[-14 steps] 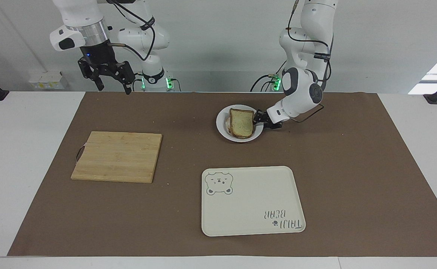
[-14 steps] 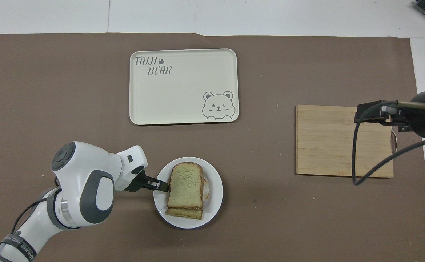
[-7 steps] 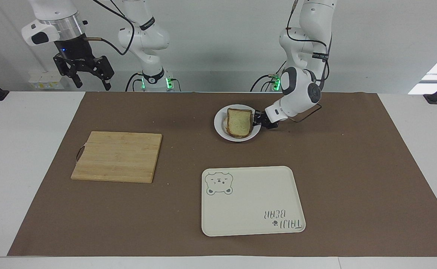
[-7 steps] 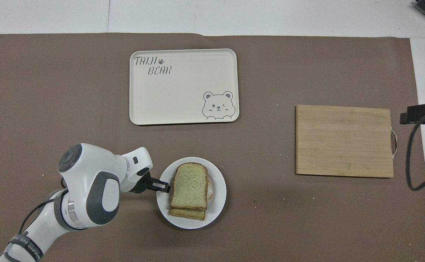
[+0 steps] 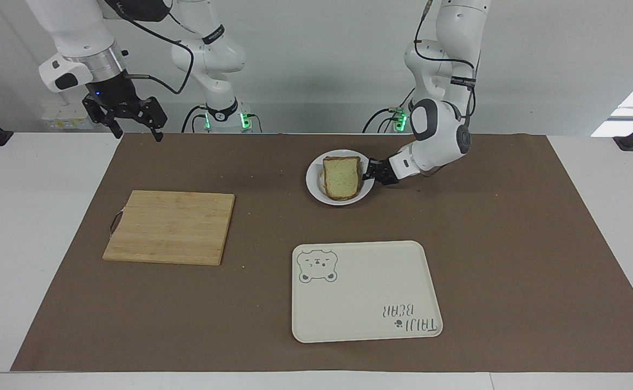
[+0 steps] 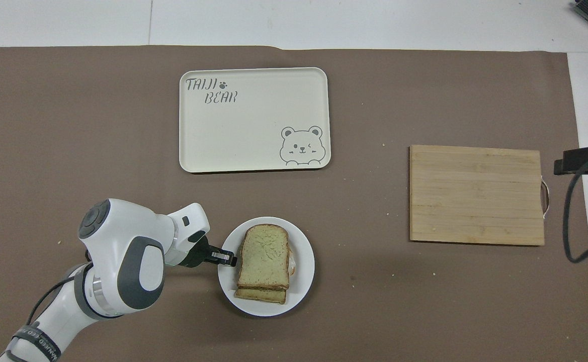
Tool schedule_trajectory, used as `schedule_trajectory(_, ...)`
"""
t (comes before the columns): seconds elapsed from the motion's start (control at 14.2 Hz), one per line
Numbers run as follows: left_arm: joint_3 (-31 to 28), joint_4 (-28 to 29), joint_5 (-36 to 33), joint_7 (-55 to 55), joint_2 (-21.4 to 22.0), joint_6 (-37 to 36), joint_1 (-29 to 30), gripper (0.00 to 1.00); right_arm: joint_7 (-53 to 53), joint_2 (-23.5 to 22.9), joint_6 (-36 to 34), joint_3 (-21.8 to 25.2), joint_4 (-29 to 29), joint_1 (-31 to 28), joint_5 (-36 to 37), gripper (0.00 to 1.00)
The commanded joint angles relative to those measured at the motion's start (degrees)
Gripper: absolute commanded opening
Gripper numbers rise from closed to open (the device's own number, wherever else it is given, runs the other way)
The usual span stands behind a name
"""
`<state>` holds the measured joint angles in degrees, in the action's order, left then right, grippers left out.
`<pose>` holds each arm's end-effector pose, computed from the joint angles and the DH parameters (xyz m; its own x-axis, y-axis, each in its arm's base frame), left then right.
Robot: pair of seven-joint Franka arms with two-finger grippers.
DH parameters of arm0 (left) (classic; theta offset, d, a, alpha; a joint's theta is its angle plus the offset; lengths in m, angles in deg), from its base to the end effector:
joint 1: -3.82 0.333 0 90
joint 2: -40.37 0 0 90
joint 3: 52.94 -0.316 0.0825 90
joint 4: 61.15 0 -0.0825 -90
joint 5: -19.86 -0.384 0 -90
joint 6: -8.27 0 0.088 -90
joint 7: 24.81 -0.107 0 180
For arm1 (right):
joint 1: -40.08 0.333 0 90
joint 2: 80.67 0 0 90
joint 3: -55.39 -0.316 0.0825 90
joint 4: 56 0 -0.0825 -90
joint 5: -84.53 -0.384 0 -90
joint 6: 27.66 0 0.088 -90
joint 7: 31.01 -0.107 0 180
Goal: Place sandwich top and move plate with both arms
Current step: 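Grip the plate rim with the left gripper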
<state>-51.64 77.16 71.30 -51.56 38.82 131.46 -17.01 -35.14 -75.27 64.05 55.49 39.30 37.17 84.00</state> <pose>0.4205 -0.2060 0.2886 0.9496 -0.2765 -0.1480 -0.1213 -0.7591 0.6395 0.5269 -0.0268 0.6344 0.9917 -0.1245 0.0308 -0.1242 -0.9922 -0.0117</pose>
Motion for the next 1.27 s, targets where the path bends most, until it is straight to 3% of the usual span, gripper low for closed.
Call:
schedule_trajectory(0.0, -0.16, -0.14, 3.66, -5.75, 0.24, -4.44, 3.85, 0.00, 1.31, 1.11, 1.46, -0.45, 1.39, -0.43, 1.41, 1.00)
schedule_trajectory(0.56, -0.24, -5.23, 9.47, -9.36, -1.86, -14.55, 10.45, 0.00, 4.91, -0.56, -1.44, -0.28, -1.50, -1.75, 1.84, 1.00)
schedule_trajectory(0.91, -0.42, -15.06, 9.38, -10.16, -6.87, -21.14, 14.23, 0.00, 5.18, -1.53, -3.99, 1.39, -3.36, 1.49, 2.64, 1.00)
schedule_trajectory(1.19, -0.33, -22.53, 9.47, -9.46, -10.82, -21.59, 15.02, 0.00, 5.09, -1.44, -5.48, 4.55, -3.71, 5.18, 2.64, 1.00)
